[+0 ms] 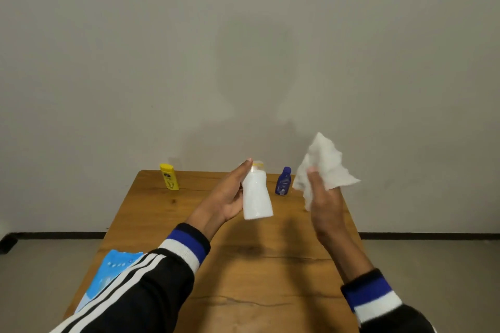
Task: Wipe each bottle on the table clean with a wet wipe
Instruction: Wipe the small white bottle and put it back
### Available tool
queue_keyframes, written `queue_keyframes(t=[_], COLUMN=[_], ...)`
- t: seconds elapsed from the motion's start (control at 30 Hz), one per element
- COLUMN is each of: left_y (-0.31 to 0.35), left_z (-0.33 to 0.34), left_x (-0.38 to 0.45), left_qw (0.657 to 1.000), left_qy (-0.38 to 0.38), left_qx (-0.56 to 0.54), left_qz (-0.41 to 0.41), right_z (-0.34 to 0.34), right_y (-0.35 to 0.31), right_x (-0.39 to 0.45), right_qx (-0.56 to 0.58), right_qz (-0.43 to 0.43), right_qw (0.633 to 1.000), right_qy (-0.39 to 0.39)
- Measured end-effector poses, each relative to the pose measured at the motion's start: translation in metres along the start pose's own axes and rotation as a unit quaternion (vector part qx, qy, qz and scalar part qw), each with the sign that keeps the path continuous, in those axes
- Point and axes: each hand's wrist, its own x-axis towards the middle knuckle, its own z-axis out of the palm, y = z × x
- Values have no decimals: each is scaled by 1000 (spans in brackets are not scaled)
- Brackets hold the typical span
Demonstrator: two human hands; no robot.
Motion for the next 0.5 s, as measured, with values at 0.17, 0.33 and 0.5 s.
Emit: queue_keyframes(t=[0.17,0.33,0.5], left_y=[12,20,7], left_z=[12,-12,-6], left_x=[-10,-13,-24], left_qw=[994,995,992], left_qy=[-80,-39,-52], left_qx=[-31,-51,-88], left_qz=[-67,-80,-78], right_z=[41,37,47], right_y=[24,41,25], right_x=[-20,-45,-22], right_qx=[-504,-527,-566], right_qz=[-259,-329,-302], right_qw=[781,730,716], right_qy=[-261,-286,-276])
